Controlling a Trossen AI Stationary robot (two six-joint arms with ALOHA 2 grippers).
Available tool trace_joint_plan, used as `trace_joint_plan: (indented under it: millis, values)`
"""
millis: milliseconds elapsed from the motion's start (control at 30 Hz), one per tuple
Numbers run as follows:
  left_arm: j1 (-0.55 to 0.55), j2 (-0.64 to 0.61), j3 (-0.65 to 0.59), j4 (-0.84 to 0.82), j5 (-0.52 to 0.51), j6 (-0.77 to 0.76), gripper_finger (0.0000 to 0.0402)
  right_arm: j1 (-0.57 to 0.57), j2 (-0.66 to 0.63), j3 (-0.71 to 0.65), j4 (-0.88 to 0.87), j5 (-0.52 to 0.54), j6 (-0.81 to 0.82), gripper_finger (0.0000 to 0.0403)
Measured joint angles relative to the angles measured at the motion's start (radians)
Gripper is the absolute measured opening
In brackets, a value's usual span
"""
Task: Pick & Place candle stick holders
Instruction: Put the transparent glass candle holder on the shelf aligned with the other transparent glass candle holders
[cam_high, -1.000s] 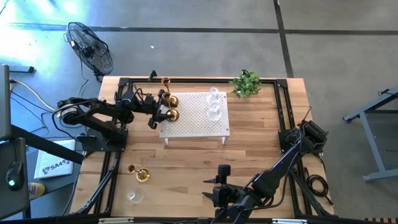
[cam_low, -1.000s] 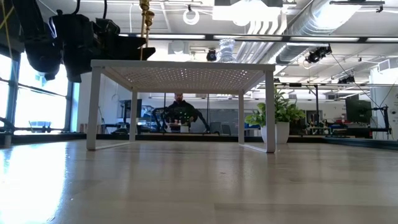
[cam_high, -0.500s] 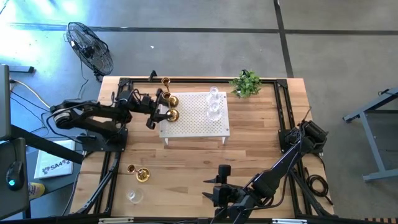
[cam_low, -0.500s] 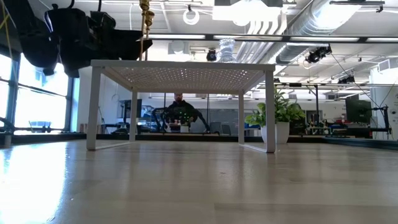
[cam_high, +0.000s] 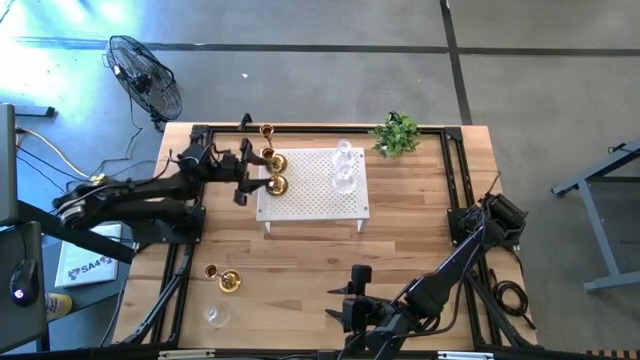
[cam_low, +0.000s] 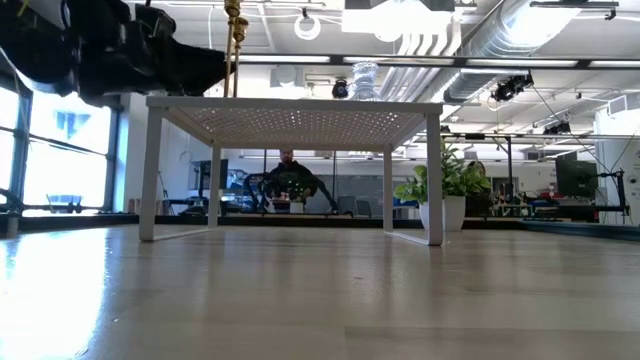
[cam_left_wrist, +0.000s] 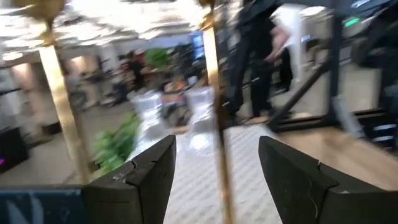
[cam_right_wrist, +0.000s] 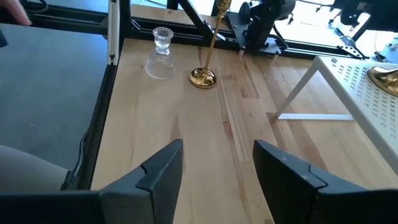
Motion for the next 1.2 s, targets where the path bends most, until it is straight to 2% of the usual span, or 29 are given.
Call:
trace_joint_plan:
  millis: [167, 233, 500, 567, 667, 767, 833, 967, 1200]
  values:
    - [0.000, -0.148, 0.000, -0.211, -0.173, 0.038, 0.0225, 0.000, 0.000, 0.000, 0.000, 0.001, 0.000, 0.0188]
    - [0.001, -0.206, 0.000, -0.275, -0.195, 0.028, 0.0225, 0.000, 0.000, 0.000, 0.000, 0.001, 0.000, 0.0188]
    - [0.000, -0.424, 0.000, -0.416, -0.149, 0.020, 0.0225, 0.000, 0.000, 0.000, 0.000, 0.001, 0.000, 0.0188]
    - [0.000, -0.474, 0.001, -0.463, -0.139, -0.035, 0.0225, 0.000, 0.000, 0.000, 0.000, -0.002, 0.000, 0.0188]
    - [0.000, -0.555, 0.034, -0.619, -0.137, -0.115, 0.0225, 0.000, 0.000, 0.000, 0.000, -0.006, 0.000, 0.0188]
    - [0.000, -0.625, 0.111, -0.851, -0.137, -0.120, 0.0225, 0.000, 0.000, 0.000, 0.000, -0.010, -0.008, 0.0188]
    - [-0.001, -0.652, 0.159, -0.965, -0.110, -0.118, 0.0225, 0.000, 0.000, 0.000, 0.000, -0.012, -0.018, 0.0188]
    - [-0.002, -0.690, 0.249, -1.090, 0.020, -0.200, 0.0225, 0.001, 0.000, 0.000, -0.010, -0.032, -0.026, 0.0188]
    - [-0.002, -0.696, 0.442, -1.300, 0.179, -0.293, 0.0225, 0.000, 0.000, 0.000, -0.047, -0.056, -0.029, 0.0188]
